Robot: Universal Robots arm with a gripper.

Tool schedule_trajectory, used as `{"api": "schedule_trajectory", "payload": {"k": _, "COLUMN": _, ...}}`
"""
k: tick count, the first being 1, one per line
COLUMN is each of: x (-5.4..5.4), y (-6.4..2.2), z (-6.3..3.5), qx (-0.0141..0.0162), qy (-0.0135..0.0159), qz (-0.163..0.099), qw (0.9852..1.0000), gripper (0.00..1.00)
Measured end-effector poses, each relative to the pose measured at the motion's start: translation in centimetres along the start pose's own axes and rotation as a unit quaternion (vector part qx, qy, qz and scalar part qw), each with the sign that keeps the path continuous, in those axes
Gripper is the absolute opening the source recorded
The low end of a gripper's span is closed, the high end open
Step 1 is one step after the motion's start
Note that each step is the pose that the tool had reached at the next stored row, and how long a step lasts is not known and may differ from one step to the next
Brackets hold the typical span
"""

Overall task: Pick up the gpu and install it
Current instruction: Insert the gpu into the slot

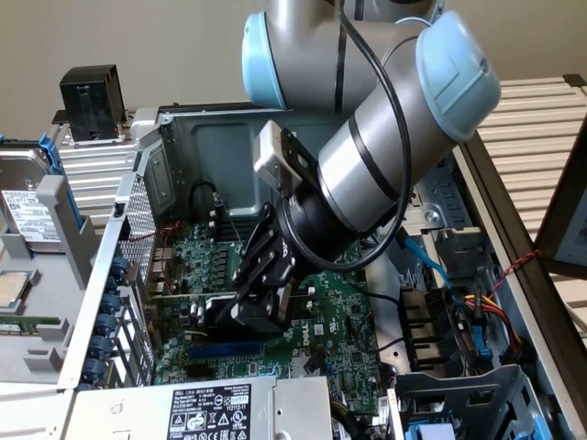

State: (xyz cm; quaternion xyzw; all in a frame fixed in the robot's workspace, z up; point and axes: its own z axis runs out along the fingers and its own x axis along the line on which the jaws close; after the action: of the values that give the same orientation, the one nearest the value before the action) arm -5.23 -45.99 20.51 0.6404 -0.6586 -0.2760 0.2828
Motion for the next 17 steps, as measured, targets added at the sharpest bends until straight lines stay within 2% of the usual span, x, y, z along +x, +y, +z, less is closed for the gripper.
{"api": "schedule_trajectory", "payload": {"k": 5, "x": -0.11, "y": -0.14, "z": 0.16, "qx": -0.0011, "qy": 0.0011, "qz": -0.001, "qw": 1.0000, "gripper": 0.27}}
{"api": "schedule_trajectory", "payload": {"k": 7, "x": -0.10, "y": -0.17, "z": 0.18, "qx": -0.0030, "qy": 0.0011, "qz": -0.001, "qw": 1.0000, "gripper": 0.27}}
{"api": "schedule_trajectory", "payload": {"k": 11, "x": 0.01, "y": -0.08, "z": 0.09, "qx": -0.0142, "qy": 0.0014, "qz": -0.001, "qw": 0.9999, "gripper": 0.27}}
{"api": "schedule_trajectory", "payload": {"k": 14, "x": 0.14, "y": -0.22, "z": 0.01, "qx": -0.0152, "qy": 0.0015, "qz": -0.001, "qw": 0.9999, "gripper": 0.27}}
{"api": "schedule_trajectory", "payload": {"k": 17, "x": 0.32, "y": -0.68, "z": -0.46, "qx": -0.0157, "qy": 0.0012, "qz": -0.001, "qw": 0.9999, "gripper": 0.27}}
